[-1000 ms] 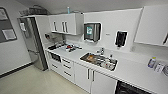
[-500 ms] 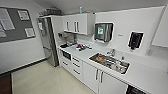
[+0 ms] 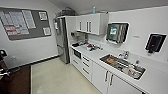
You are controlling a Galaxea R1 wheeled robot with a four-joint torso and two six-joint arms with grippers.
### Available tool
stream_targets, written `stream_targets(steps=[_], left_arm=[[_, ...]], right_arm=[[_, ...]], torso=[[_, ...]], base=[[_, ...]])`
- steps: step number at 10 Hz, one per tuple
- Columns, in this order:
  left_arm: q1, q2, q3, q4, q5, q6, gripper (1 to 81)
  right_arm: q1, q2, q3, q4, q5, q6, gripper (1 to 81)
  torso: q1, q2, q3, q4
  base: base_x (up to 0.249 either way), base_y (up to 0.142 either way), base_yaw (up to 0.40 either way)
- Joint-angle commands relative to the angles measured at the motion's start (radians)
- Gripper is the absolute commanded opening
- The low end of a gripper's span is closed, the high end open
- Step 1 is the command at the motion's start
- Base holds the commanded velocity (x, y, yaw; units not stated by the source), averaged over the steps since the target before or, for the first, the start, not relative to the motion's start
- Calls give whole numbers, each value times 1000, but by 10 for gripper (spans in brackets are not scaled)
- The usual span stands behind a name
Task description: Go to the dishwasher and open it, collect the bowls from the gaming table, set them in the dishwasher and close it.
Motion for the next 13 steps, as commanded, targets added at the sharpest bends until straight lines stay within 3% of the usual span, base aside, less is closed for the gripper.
stream_targets(steps=[1, 3, 7, 13], left_arm=[[-43, -67, 113, 9, 35, -4, 811], [-43, -133, 216, 9, 35, -1, 811], [-31, -194, 236, 5, 20, -3, 811], [-5, -264, 301, 0, -15, -12, 811]], right_arm=[[33, -124, 270, -35, -42, -8, 811], [23, -221, 451, -36, -37, -8, 811], [29, -216, 410, -33, -35, -7, 811], [23, -281, 417, -38, -32, -8, 811]], torso=[[0, 0, 0, 0], [0, 0, 0, 0], [0, 0, 0, 0], [0, 0, 0, 0]], base=[[0, 0, 334], [0, 0, 334], [0, 0, 334], [0, 0, 334]])
